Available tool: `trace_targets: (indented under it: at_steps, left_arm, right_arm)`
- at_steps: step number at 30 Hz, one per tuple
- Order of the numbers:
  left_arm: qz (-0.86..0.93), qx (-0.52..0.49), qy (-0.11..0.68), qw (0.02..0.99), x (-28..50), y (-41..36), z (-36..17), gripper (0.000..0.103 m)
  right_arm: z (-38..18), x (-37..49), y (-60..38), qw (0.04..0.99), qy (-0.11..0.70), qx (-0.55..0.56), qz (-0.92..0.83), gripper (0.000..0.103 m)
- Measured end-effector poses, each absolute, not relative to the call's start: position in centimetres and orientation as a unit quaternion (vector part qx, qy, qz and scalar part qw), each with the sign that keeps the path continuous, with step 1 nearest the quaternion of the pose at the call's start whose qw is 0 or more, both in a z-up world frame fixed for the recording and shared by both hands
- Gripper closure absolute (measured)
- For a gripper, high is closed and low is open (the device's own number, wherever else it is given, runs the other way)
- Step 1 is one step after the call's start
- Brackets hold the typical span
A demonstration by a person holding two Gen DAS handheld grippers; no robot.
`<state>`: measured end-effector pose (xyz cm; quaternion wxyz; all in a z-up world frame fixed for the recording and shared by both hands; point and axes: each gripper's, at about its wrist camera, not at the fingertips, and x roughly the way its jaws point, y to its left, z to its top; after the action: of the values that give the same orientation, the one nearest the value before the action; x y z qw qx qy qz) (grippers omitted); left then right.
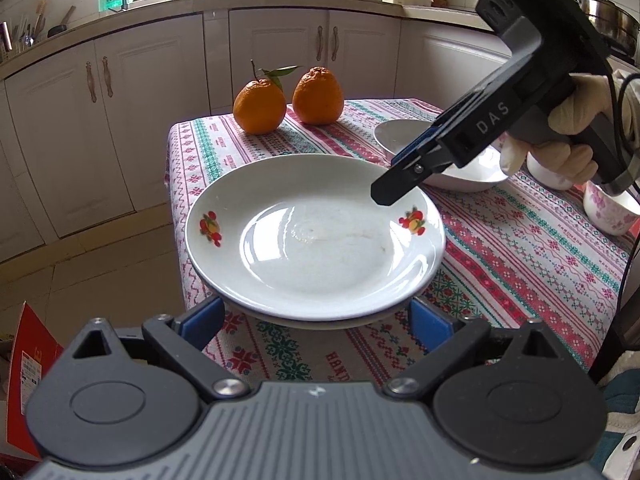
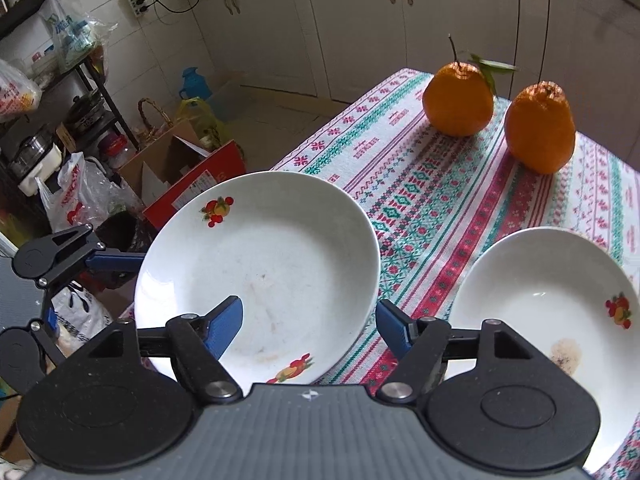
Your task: Organize plates and bowls
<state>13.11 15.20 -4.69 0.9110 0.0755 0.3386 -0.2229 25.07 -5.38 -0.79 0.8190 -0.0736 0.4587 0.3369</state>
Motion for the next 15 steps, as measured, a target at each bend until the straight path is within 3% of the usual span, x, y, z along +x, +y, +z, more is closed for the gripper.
trace_targets:
  at_steps: [4,10,15]
  left_arm:
    - [-0.216,0.075,0.336,0.914,12.4,14.9,-4.4,0.005]
    - [-0.205,0.082,0.317,0.922,10.9,13.7,-3.2,0.001]
    - [-0.205,0.091,0.298,0.928,10.0,11.9,-2.3,0.001]
  right_arm:
    - [0.1,23.6,-5.8,0.832,0.439,-0.079,0.331,0.007]
    - [1.5,19.6,-7.2,0.876,0.382,-0.112,0.273,0.0]
    - [2.2,16.0,-9.5,0.906,0.345,-0.111,0.217,0.0]
